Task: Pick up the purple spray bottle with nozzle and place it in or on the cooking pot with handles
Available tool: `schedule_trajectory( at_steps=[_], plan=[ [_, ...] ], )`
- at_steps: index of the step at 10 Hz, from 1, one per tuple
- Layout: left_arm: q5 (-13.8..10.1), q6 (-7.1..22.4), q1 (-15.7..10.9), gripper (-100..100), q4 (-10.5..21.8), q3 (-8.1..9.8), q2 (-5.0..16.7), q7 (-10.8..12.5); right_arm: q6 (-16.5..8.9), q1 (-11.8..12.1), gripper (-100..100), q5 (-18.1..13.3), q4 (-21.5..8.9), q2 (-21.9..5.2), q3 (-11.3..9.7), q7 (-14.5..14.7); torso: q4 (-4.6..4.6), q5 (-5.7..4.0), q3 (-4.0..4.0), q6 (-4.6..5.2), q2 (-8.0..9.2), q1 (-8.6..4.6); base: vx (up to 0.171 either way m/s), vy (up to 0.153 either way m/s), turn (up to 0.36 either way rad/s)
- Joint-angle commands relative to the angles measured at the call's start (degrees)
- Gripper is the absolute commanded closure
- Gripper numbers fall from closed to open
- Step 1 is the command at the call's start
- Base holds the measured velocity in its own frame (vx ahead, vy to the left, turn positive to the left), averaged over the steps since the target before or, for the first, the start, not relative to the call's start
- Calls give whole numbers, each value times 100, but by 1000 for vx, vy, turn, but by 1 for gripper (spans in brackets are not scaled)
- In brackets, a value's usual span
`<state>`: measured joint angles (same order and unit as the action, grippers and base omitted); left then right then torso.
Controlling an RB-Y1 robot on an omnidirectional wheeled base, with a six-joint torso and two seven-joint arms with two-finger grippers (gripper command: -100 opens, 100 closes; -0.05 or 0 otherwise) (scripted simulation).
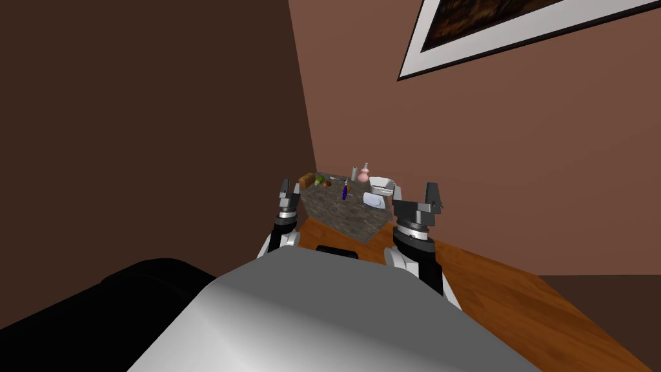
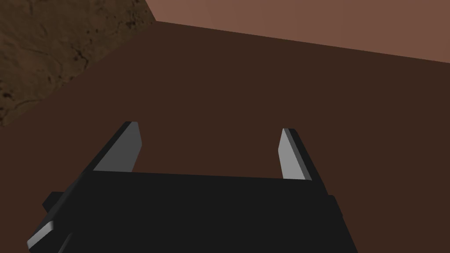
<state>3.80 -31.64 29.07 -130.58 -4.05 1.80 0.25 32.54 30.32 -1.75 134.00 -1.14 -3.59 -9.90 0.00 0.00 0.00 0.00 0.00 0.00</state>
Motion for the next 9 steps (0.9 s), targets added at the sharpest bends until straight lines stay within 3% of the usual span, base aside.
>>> schedule_trajectory(
  at_steps=[1, 6, 9],
  plan=[
    [0, 0, 0, 0, 0, 0, 0, 0, -37, -13, -100, -28, -34, -158, 10, 27, 0, 0, 0, 0, 0, 0, 7, 17, 0],
    [0, 0, 0, 0, 0, -1, -1, 0, -317, -111, -100, -239, -291, -701, 87, 231, -2, 6, -6, 0, -10, 27, 22, 61, -3],
    [0, 0, 1, 0, 0, -1, -1, 0, -670, -233, -100, -508, -608, -1027, 184, 490, -5, 12, -15, -1, -26, 56, 61, 144, -6]
  ],
)
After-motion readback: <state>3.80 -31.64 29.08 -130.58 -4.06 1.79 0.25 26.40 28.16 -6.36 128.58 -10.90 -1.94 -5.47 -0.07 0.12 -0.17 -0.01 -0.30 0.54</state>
